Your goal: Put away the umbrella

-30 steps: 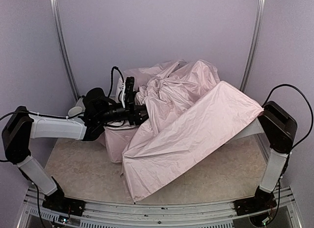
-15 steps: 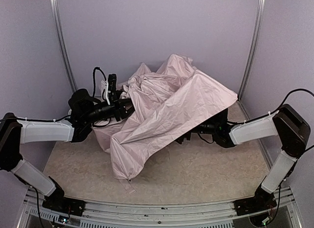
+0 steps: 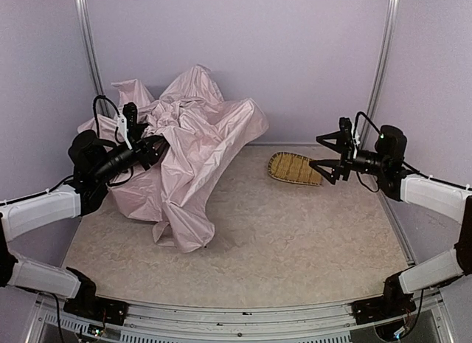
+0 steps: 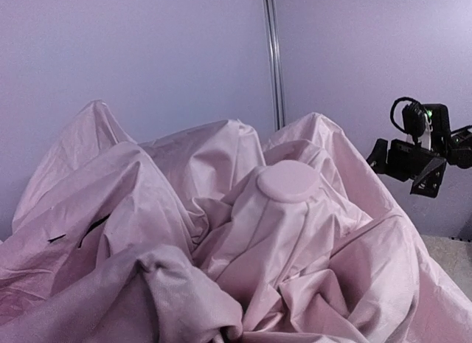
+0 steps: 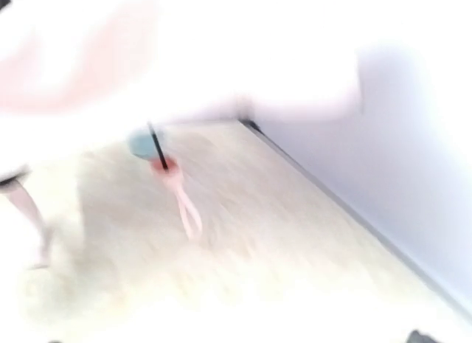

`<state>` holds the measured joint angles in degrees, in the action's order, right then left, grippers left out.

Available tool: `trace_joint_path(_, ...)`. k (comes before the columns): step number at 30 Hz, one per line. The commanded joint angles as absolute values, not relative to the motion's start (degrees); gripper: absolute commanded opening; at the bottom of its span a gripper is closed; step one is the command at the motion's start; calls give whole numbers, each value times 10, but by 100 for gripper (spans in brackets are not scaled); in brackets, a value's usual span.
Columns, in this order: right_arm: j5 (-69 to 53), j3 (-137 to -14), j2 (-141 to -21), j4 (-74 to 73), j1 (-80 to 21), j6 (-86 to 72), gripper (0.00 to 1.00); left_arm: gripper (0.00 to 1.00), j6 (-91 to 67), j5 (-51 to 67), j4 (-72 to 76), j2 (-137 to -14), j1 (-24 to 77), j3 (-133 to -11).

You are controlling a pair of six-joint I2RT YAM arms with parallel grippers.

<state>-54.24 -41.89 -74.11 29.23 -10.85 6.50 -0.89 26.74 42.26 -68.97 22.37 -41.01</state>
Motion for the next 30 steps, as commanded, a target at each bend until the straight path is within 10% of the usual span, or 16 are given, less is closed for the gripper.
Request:
trace_joint_path(1, -610, -512, -747, 122, -130, 104, 100, 4, 38, 327, 397, -676, 230, -414)
trace_joint_path(21, -460, -696, -951, 164, -477, 207, 100, 7, -19, 510, 493, -917, 450, -546)
trace_joint_path(26, -389, -649, -945, 138, -468, 229, 89, 16, -23, 504, 499, -930, 442, -535)
trace_joint_path(30, -392, -627, -960, 150, -455, 208, 67, 45, -34, 474, 498, -946, 436, -535)
